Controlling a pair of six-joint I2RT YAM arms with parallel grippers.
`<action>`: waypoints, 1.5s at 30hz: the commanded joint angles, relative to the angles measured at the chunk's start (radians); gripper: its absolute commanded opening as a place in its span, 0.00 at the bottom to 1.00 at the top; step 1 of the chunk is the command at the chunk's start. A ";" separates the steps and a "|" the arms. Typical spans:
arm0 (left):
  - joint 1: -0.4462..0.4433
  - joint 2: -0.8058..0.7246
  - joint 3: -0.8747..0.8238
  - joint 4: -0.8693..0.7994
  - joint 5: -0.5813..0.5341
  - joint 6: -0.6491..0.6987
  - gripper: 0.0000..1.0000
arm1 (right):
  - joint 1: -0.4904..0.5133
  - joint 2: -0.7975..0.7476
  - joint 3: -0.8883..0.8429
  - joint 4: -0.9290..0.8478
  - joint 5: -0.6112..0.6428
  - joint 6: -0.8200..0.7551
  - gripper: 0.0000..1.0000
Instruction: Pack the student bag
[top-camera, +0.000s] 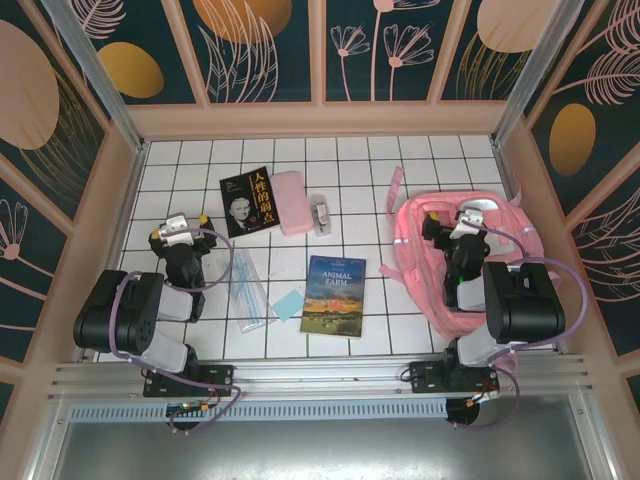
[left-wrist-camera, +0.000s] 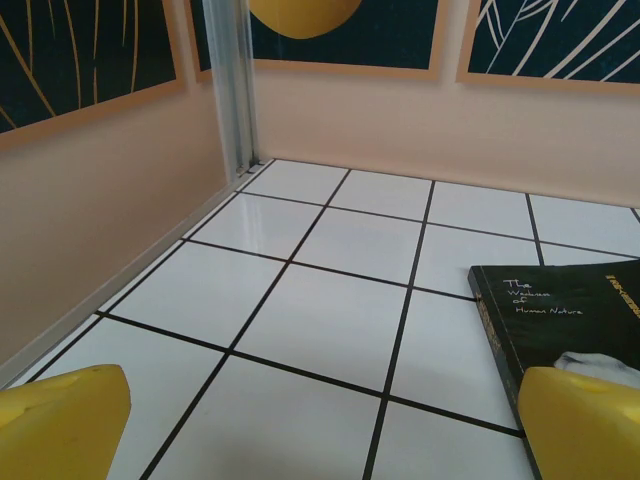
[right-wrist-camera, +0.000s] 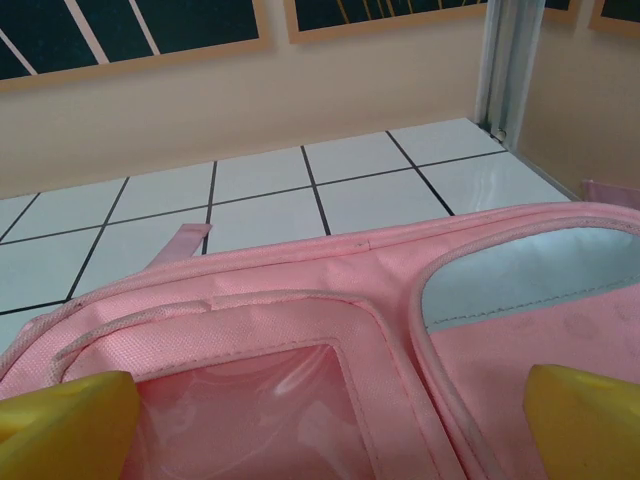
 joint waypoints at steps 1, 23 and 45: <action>0.009 -0.004 0.015 0.038 0.015 0.001 0.99 | -0.002 0.003 0.004 0.024 -0.033 0.003 0.99; 0.036 -0.019 0.030 0.000 0.067 -0.014 0.99 | -0.010 -0.005 0.009 0.009 -0.044 0.006 0.99; -0.076 -0.197 0.446 -0.811 0.355 -0.746 0.99 | 0.239 0.038 0.888 -1.621 0.227 0.327 0.89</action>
